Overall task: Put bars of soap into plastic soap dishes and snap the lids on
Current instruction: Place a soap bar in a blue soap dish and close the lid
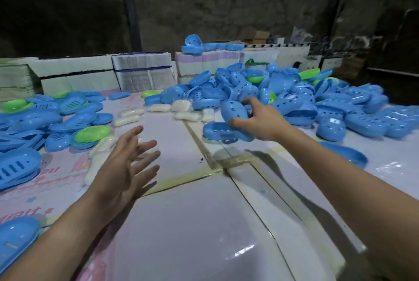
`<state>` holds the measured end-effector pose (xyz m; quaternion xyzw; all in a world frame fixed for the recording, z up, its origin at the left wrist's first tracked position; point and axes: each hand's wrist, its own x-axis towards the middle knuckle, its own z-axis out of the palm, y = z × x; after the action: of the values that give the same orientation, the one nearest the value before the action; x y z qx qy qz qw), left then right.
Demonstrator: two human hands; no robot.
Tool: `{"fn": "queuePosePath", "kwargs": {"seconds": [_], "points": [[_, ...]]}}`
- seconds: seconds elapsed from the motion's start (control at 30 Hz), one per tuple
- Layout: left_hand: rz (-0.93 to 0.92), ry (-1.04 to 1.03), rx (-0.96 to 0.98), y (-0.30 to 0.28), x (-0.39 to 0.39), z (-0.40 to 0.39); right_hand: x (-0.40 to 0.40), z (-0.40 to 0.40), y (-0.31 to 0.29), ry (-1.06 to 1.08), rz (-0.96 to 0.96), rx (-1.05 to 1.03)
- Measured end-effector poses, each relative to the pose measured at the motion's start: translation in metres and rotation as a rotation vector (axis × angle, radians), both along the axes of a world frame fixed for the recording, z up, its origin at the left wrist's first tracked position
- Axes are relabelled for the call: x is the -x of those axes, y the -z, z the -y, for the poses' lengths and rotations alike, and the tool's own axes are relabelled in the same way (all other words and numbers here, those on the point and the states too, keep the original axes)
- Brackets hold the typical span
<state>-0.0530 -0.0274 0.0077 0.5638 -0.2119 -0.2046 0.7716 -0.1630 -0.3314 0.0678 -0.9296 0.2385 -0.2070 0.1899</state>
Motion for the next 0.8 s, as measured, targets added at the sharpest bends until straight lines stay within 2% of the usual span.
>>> {"fn": "queuePosePath", "kwargs": {"seconds": [0.13,0.2,0.27,0.43,0.57,0.8], "points": [[0.018,0.020,0.014,0.005,-0.003,0.003,0.040,0.084,-0.009,0.368,-0.155,0.131],[0.005,0.020,0.014,0.009,-0.007,0.004,0.059,0.118,-0.004,0.471,-0.267,0.143],[-0.001,0.021,0.013,0.013,-0.010,0.005,0.072,0.142,0.006,0.487,-0.357,0.134],[-0.020,0.004,0.015,0.023,-0.018,0.005,0.092,0.171,0.024,0.543,-0.439,0.163],[-0.027,0.002,0.004,0.030,-0.029,0.002,0.108,0.188,0.030,0.624,-0.434,0.164],[0.032,-0.002,-0.032,0.035,-0.035,0.005,0.110,0.197,0.020,0.608,-0.457,0.221]]}}
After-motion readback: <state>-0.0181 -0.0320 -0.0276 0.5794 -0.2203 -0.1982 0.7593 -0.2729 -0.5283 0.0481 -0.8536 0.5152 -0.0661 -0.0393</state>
